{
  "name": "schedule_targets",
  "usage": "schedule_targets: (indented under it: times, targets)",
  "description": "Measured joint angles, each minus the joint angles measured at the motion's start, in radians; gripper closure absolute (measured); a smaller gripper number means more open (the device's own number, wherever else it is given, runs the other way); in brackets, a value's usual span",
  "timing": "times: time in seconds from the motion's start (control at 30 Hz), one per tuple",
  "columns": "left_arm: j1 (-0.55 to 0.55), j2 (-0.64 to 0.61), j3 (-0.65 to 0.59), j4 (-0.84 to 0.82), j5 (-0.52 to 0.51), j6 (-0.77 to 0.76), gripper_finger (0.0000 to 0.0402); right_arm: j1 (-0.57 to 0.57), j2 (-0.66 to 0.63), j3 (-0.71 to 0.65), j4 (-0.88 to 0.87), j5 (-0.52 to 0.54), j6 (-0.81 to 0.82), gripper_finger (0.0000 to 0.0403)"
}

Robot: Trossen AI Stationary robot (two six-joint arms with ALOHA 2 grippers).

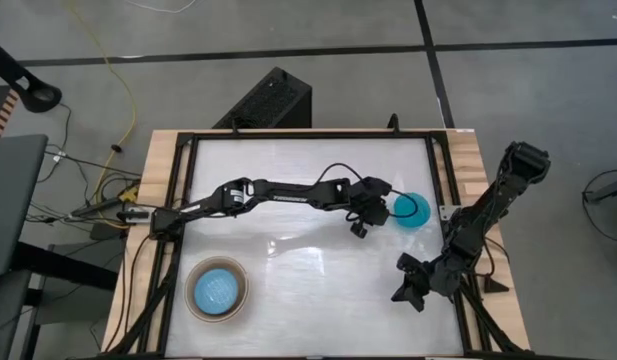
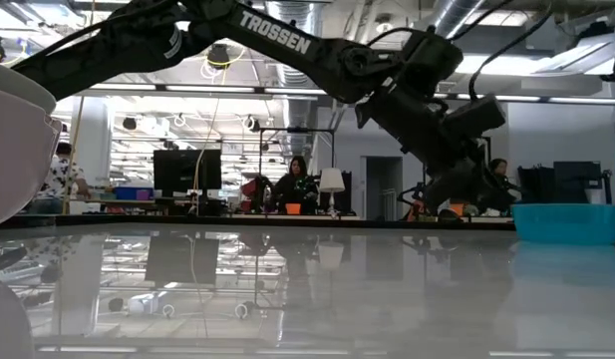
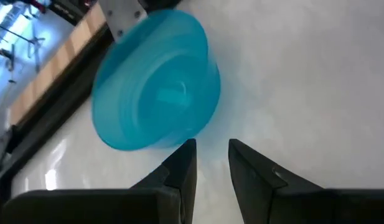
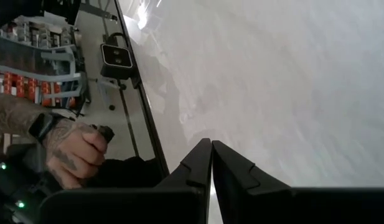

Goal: Nest bowls inside each other
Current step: Stack the blue bowl on top of the blue patterned bowl

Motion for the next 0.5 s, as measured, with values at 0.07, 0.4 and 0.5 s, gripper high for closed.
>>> schedule_targets:
  times: [0.07, 0.4, 0.5]
  targets:
    - [-0.009, -0.002, 0.001, 0.000, -0.045, -0.041, 0.0319, -0.010, 0.000, 0.000, -0.006, 0.011, 0.023, 0.0353]
    - [-0.041, -0.164, -0.001, -0.396, -0.175, -0.381, 0.0320, -0.230, -0.207, 0.031, -0.417, 0.024, -0.096, 0.0353]
    - [-0.041, -0.274, 0.003, -0.547, -0.133, -0.468, 0.0327, -0.362, -0.294, 0.086, -0.600, 0.053, -0.208, 0.0354]
